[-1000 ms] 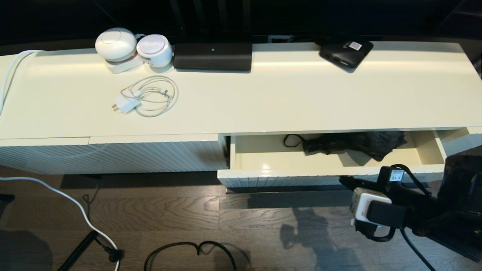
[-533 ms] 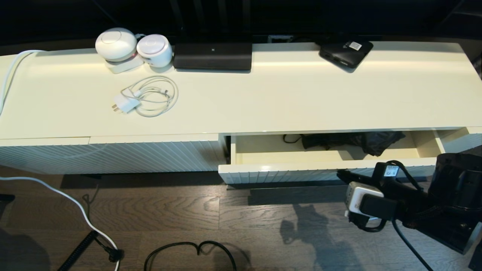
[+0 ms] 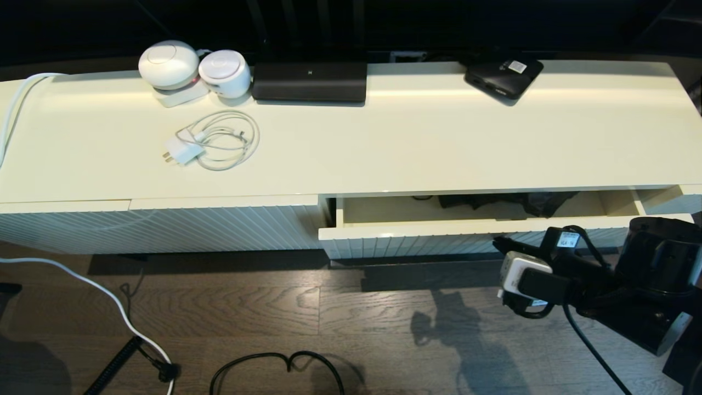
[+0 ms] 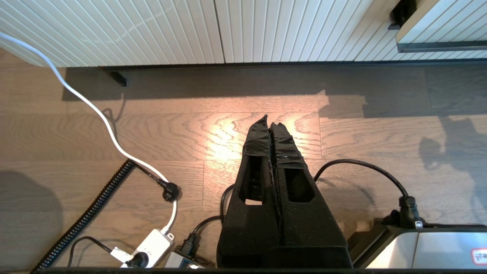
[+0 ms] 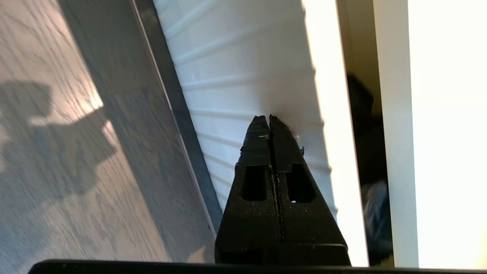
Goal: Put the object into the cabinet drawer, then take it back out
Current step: Close the drawer
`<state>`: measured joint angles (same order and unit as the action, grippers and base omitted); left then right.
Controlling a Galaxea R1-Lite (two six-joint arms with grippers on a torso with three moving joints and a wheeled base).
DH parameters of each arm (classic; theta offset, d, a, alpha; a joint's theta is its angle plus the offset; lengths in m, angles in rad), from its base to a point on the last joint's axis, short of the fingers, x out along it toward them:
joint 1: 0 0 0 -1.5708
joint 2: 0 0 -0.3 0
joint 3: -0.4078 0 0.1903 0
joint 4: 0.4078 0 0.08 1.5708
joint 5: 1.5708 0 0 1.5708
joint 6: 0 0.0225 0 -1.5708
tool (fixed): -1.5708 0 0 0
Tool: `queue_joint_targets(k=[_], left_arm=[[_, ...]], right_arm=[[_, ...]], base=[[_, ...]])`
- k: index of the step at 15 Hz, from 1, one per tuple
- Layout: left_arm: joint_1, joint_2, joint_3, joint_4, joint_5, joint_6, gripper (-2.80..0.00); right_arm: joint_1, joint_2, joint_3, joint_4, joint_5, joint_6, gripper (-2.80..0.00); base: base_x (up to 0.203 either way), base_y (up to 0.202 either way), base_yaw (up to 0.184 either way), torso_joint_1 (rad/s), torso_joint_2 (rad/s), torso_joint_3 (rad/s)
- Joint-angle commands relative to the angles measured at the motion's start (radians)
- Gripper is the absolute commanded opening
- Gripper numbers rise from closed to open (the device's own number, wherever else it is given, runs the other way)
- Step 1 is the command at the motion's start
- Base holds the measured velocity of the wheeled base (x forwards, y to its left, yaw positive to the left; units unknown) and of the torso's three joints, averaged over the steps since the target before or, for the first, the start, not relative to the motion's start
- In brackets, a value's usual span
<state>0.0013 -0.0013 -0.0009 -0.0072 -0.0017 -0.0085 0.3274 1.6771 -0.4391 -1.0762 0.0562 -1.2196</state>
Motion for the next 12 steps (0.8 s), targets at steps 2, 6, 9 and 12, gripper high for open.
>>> queue_joint_targets(k=[2, 6, 9, 12], left_arm=[[0.000, -0.002, 0.000, 0.000, 0.000, -0.001, -2.80], [0.000, -0.002, -0.001, 0.000, 0.000, -0.001, -2.80], [0.000, -0.002, 0.001, 0.000, 0.000, -0.001, -2.80], [0.000, -0.002, -0.001, 0.000, 0.000, -0.001, -2.80]], right_arm=[[-0.018, 0.031, -0.010, -0.010, 0.005, -0.006, -2.80], [-0.031, 0.066, -0.052, -0.031, 0.008, -0.006, -2.80], [-0.032, 0.087, -0.076, -0.040, 0.009, -0.007, -2.80], [-0.041, 0.113, -0.118, -0.066, 0.010, -0.005, -2.80]], base=[[0.000, 0.000, 0.000, 0.000, 0.00, 0.000], [0.000, 0.000, 0.000, 0.000, 0.00, 0.000], [0.000, 0.000, 0.000, 0.000, 0.00, 0.000], [0.000, 0.000, 0.000, 0.000, 0.00, 0.000]])
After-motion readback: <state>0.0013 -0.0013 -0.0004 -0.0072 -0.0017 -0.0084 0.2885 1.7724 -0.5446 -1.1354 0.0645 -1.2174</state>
